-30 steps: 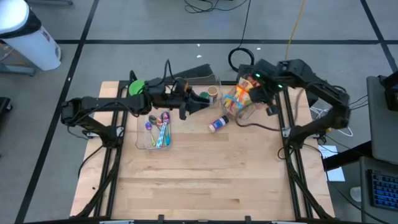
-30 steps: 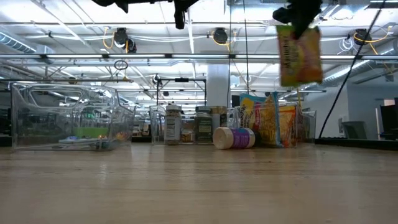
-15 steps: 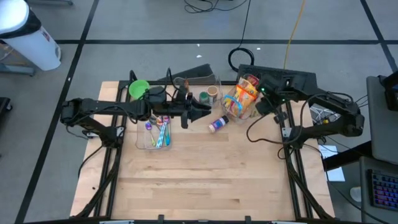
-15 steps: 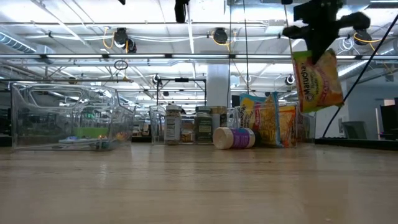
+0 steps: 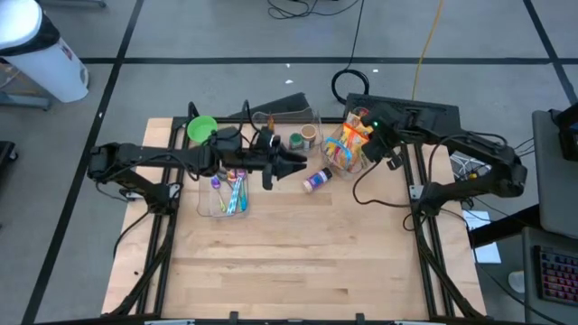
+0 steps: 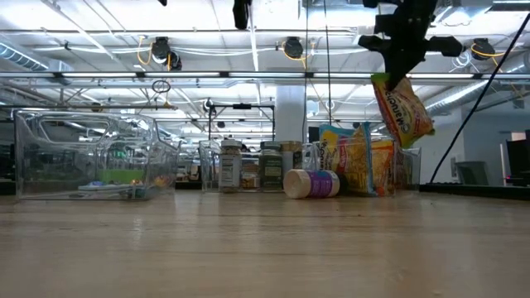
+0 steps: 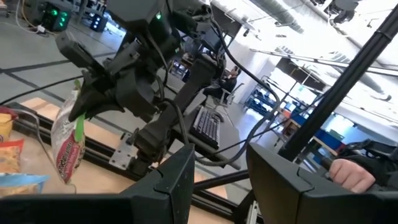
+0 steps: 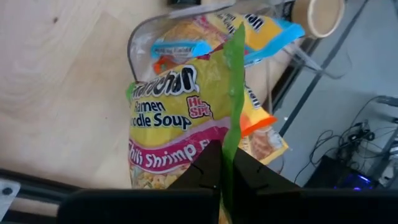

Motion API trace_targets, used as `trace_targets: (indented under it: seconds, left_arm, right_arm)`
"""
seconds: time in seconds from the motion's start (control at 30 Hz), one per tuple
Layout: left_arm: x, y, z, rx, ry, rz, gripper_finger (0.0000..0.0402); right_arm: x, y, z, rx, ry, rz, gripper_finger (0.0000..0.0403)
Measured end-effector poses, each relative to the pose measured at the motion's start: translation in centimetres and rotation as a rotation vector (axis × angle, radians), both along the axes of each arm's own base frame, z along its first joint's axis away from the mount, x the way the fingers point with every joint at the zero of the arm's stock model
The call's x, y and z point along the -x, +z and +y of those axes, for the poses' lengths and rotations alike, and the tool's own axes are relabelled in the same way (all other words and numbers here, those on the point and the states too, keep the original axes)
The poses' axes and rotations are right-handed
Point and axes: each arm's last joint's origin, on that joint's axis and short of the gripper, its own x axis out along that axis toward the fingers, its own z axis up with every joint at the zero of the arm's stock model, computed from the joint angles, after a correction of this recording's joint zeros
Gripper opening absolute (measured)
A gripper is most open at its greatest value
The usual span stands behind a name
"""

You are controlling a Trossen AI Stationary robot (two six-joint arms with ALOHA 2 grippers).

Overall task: Pick & Place Food Item
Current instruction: Put the green noodle pack into the right transparent bin

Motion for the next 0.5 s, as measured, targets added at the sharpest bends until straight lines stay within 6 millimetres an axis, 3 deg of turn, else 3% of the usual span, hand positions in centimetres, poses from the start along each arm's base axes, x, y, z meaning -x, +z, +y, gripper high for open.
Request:
trace_targets:
  seconds: [0.33, 0.5]
  left_arm:
    - [0.2, 0.0, 1.1, -0.005, -0.022, 0.001, 0.0152]
    - [0.3, 0.0, 1.8, -0.005, -0.001, 0.001, 0.0152]
  right_arm:
    - [0.0, 0.3, -0.6, 0.066, -0.025, -0.014, 0.0000]
    - [0.1, 0.0, -0.5, 0.009, -0.008, -0.005, 0.0000]
